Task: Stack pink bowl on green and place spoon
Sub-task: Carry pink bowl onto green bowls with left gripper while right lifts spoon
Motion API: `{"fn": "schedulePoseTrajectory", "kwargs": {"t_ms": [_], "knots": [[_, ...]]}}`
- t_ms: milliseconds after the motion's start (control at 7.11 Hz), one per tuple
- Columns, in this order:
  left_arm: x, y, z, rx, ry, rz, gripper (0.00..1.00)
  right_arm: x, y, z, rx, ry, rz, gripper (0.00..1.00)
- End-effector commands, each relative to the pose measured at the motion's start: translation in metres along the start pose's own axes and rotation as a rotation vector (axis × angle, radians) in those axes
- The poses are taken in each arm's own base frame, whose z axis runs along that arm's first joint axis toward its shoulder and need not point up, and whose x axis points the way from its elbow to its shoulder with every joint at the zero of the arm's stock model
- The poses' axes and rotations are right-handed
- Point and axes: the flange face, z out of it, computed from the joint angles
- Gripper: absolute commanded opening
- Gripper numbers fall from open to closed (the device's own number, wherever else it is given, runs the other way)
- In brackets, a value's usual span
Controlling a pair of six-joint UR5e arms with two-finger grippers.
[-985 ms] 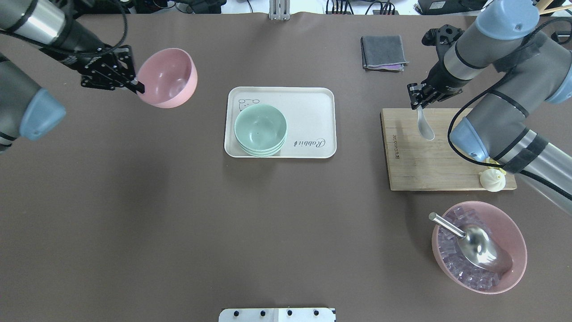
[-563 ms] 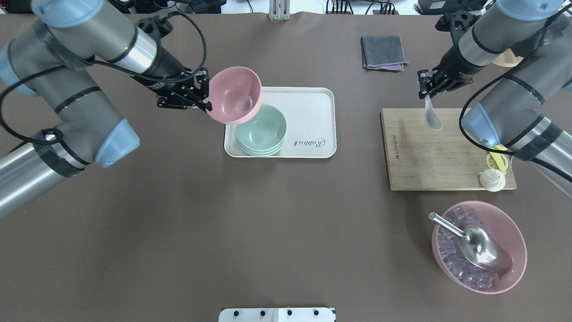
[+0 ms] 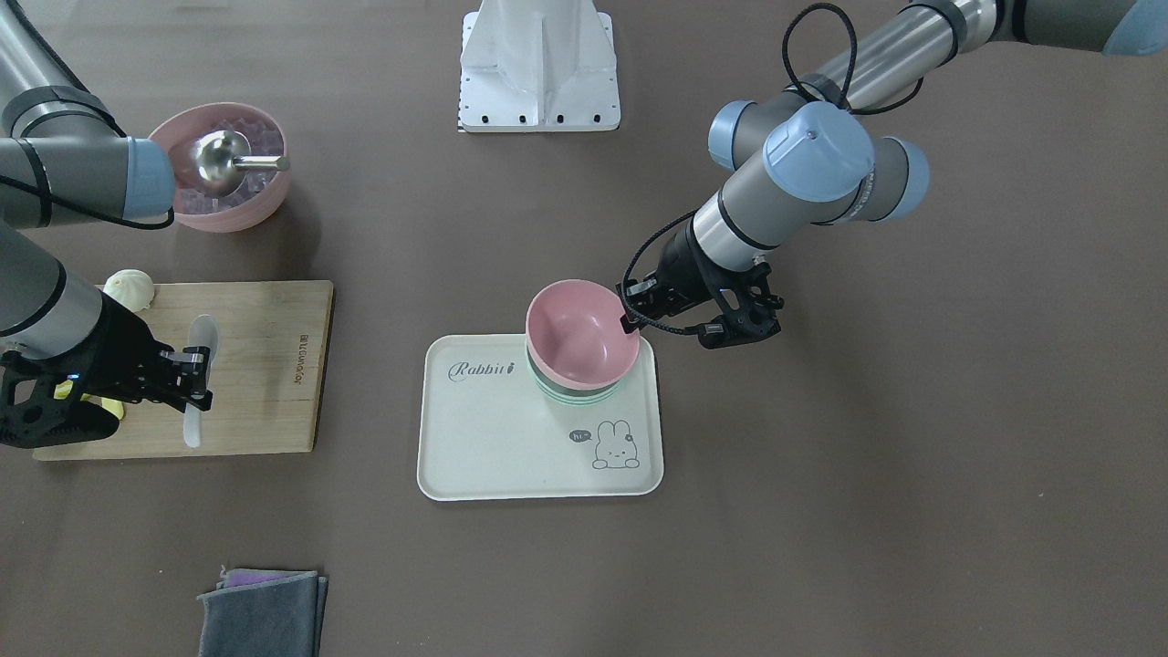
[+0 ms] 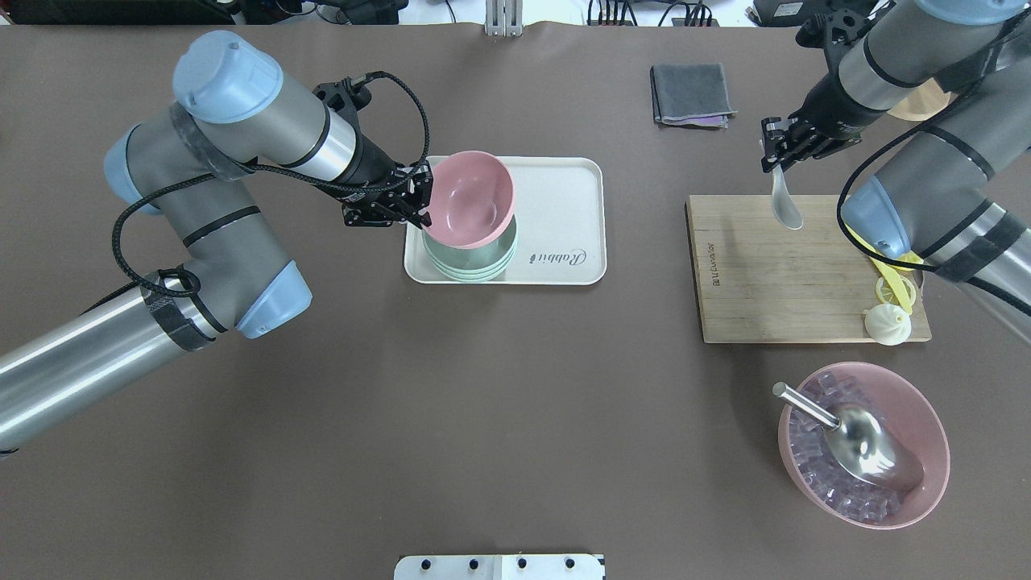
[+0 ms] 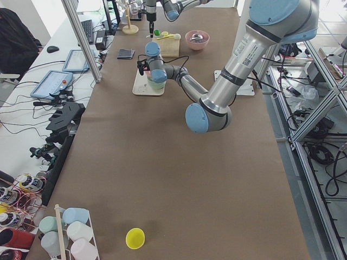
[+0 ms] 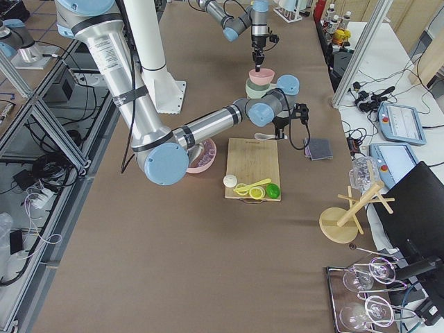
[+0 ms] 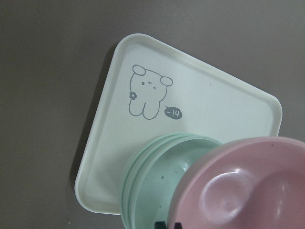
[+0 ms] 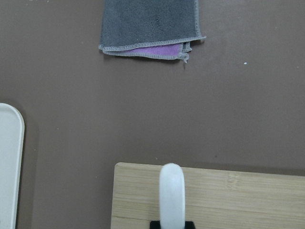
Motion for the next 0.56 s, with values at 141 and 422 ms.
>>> {"fn": "schedulePoseTrajectory", "kwargs": {"t_ms": [141,422], "knots": [[-0.0053,-0.0028,0.0068,-0.002,-0.014,-0.009,0.0,0.0002,-0.0002,-0.0012,-0.001,-0.004,0.001,0.0],[-0.0035,0.0003,0.0055,-0.013,-0.01,-0.006,0.0,0.0013,-0.0005,-0.0001,-0.003,-0.002,0.003,0.0]]}}
